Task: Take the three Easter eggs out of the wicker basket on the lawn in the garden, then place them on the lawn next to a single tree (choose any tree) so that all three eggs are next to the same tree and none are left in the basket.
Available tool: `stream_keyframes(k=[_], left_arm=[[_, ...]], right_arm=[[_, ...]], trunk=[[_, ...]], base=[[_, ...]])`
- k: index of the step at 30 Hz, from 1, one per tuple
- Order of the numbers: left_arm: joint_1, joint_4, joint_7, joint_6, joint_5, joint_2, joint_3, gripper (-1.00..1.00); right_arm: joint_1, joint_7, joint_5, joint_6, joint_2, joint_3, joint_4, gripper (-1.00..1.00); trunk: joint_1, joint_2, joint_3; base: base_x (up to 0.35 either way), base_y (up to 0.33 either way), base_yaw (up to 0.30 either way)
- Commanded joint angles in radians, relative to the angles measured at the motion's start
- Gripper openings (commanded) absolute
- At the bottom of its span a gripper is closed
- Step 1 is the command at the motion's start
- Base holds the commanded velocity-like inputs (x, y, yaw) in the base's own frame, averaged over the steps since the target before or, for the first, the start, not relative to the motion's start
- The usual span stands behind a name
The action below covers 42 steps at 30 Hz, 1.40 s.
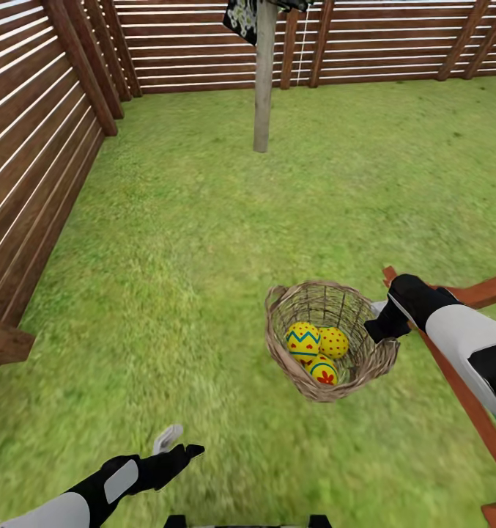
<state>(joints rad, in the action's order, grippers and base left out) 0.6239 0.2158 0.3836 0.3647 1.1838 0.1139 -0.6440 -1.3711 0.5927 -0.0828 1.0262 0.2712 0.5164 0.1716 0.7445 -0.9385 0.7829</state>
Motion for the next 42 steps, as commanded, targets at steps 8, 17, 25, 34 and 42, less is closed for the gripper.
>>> stream_keyframes(k=[8,17,25,34,42], left_arm=[[0.0,0.001,0.001,0.004,0.007,0.0,-0.003,1.0],[0.0,0.001,0.001,0.005,0.007,0.001,-0.003,1.0],[0.0,0.001,0.0,0.004,0.007,0.001,-0.003,1.0],[0.0,0.001,0.0,0.004,0.007,0.001,-0.003,1.0],[0.0,0.001,0.001,0.004,0.007,0.001,-0.003,1.0]], right_arm=[[0.0,0.009,0.0,0.005,0.0,-0.003,0.0,-1.0],[0.0,0.009,-0.001,0.005,0.0,-0.001,-0.001,-1.0],[0.0,0.009,-0.001,0.005,-0.002,0.0,0.0,-1.0],[0.0,0.009,0.0,0.005,-0.004,0.001,-0.003,-1.0],[0.0,0.009,-0.001,0.005,-0.002,0.001,-0.006,-1.0]], trunk=[[0.001,0.0,0.001],[0.001,0.0,0.001],[0.001,0.0,0.001],[0.001,0.0,0.001],[0.001,0.0,0.001]], base=[[0.338,0.0,0.0],[0.338,0.0,0.0],[0.338,0.0,0.0],[0.338,0.0,0.0],[0.338,0.0,0.0]])
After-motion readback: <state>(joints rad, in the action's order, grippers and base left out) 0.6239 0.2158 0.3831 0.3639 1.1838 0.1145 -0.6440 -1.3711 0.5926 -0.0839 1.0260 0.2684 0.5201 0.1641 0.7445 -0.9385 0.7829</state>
